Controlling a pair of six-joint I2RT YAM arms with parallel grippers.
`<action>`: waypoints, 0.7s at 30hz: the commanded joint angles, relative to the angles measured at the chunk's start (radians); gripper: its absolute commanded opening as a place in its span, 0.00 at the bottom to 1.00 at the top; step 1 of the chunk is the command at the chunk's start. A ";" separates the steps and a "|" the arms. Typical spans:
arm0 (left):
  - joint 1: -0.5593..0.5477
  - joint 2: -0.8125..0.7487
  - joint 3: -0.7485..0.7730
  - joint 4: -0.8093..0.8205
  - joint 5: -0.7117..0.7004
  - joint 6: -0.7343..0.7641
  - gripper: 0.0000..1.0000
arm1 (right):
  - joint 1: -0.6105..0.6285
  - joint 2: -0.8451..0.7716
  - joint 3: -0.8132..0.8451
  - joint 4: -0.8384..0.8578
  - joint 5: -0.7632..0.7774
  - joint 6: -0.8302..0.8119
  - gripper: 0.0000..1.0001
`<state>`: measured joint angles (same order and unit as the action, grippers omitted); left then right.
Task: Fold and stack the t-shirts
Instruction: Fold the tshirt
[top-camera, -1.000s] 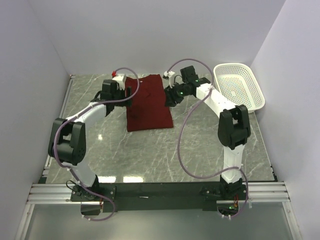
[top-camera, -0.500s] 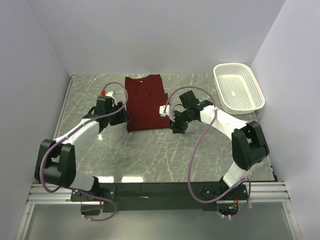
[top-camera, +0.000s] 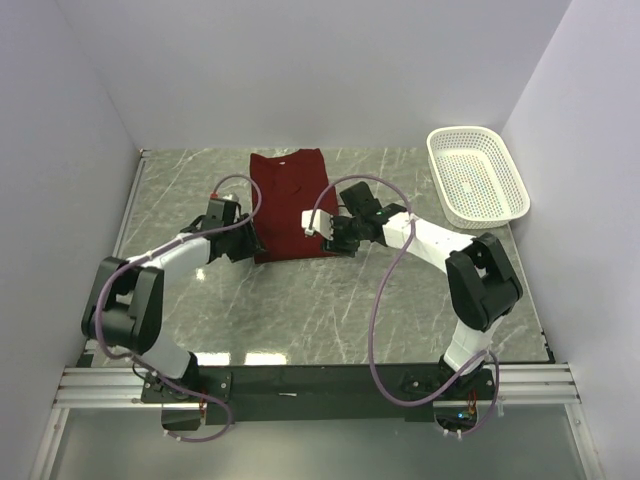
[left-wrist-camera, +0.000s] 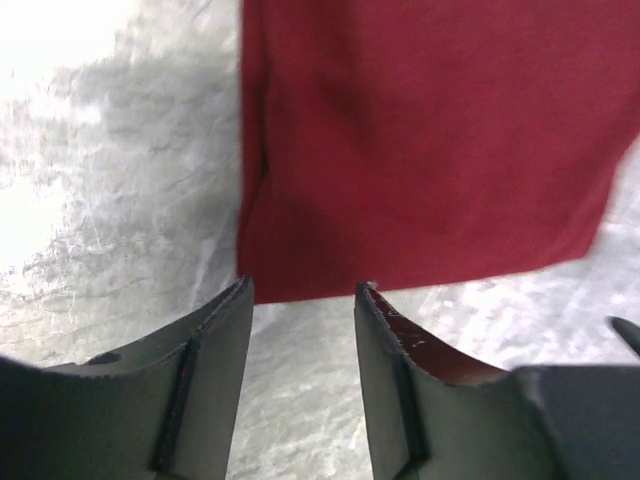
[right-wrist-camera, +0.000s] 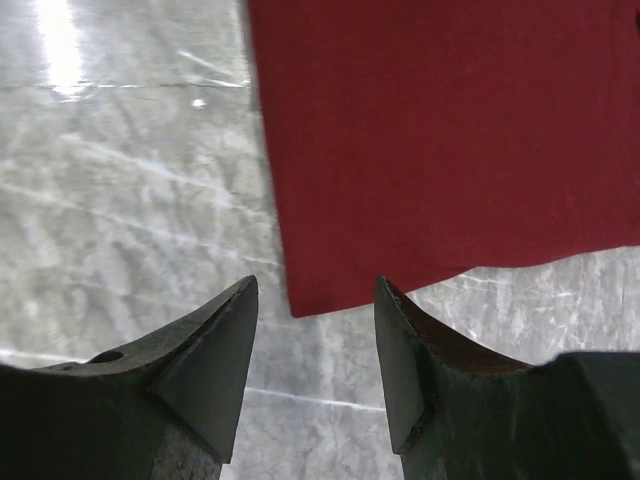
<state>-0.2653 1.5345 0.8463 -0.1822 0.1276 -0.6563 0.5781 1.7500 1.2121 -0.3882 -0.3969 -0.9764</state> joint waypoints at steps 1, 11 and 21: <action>-0.008 0.065 0.042 -0.042 -0.049 -0.048 0.49 | -0.003 0.006 0.047 0.049 0.030 0.025 0.57; -0.012 0.076 -0.001 0.013 -0.048 -0.075 0.21 | -0.003 0.011 0.040 0.055 0.038 0.038 0.57; -0.015 0.007 -0.081 0.029 0.015 -0.081 0.01 | -0.009 -0.006 0.023 0.031 0.020 0.009 0.57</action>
<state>-0.2722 1.6108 0.8135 -0.1509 0.1059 -0.7242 0.5766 1.7592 1.2175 -0.3588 -0.3599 -0.9428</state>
